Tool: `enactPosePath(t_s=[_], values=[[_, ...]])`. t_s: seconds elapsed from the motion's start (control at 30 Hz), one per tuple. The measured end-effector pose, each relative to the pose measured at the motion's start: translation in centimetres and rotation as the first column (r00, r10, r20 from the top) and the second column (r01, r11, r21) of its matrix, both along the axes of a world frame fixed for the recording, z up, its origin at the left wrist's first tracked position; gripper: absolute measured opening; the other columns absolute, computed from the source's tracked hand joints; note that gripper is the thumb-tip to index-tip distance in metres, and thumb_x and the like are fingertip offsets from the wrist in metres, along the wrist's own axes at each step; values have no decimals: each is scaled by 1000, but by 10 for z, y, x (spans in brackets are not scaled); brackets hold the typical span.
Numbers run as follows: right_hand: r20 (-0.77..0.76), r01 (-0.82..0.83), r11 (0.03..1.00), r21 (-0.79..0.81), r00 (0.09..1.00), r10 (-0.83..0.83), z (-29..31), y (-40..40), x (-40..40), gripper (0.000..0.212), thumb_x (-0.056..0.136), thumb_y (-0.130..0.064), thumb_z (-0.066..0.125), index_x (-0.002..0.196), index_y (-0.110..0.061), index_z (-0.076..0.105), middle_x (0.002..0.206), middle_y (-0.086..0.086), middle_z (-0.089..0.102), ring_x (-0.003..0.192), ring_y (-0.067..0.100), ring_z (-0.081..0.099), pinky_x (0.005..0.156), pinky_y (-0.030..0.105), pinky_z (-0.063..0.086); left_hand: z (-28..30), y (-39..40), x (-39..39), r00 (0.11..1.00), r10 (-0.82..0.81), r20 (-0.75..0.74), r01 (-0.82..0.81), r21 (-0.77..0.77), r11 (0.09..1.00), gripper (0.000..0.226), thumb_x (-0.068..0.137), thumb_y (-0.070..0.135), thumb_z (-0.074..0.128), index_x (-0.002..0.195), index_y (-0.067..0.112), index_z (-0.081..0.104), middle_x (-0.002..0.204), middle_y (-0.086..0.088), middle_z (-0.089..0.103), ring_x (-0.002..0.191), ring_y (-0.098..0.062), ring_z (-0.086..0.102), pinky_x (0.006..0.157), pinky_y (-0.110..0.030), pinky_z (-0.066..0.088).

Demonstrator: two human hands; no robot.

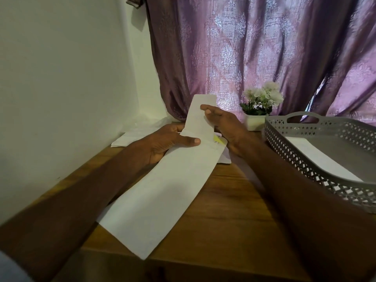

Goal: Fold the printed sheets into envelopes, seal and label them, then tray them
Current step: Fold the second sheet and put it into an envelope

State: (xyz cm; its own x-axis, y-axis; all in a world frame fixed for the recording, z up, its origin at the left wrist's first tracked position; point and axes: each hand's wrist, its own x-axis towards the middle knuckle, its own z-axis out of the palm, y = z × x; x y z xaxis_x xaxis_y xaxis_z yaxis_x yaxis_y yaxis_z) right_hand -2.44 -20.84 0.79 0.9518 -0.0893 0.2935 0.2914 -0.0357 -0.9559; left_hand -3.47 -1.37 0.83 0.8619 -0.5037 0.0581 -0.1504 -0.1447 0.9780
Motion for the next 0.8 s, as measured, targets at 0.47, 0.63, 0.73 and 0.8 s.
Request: enactPosePath(t_s=[0.47, 0.63, 0.73, 0.8], values=[[-94, 25, 995, 100, 995, -16, 6, 2, -12, 25, 92, -32, 74, 115, -22, 76, 107, 1, 77, 101, 23, 73, 91, 45, 60, 4, 7, 6, 990, 111, -93, -121, -109, 987, 41, 87, 17, 80, 126, 13, 68, 115, -11, 78, 107, -36, 74, 95, -48, 60], [-101, 180, 960, 212, 982, -162, 6, -6, -5, 49, 87, -14, 79, 131, -21, 60, 112, 6, 73, 90, 19, 73, 70, 33, 56, 4, 6, 6, 991, 108, -78, -116, -100, 988, 40, 88, 16, 79, 126, 12, 68, 116, -12, 77, 108, -36, 73, 96, -47, 59], [-132, 163, 964, 211, 982, -138, 5, -10, -2, 63, 80, -6, 83, 135, -16, 55, 116, 10, 73, 93, 24, 74, 79, 39, 59, 4, 5, 8, 991, 119, -63, -124, -97, 987, 41, 88, 15, 79, 127, 11, 69, 116, -11, 77, 108, -35, 74, 97, -47, 59], [-168, 137, 978, 157, 980, -110, 6, -11, -2, 62, 78, -6, 84, 132, -15, 55, 115, 11, 72, 99, 27, 72, 87, 44, 60, 3, 5, 9, 991, 126, -50, -131, -89, 987, 41, 88, 16, 79, 128, 12, 68, 117, -10, 77, 108, -33, 74, 98, -46, 58]])
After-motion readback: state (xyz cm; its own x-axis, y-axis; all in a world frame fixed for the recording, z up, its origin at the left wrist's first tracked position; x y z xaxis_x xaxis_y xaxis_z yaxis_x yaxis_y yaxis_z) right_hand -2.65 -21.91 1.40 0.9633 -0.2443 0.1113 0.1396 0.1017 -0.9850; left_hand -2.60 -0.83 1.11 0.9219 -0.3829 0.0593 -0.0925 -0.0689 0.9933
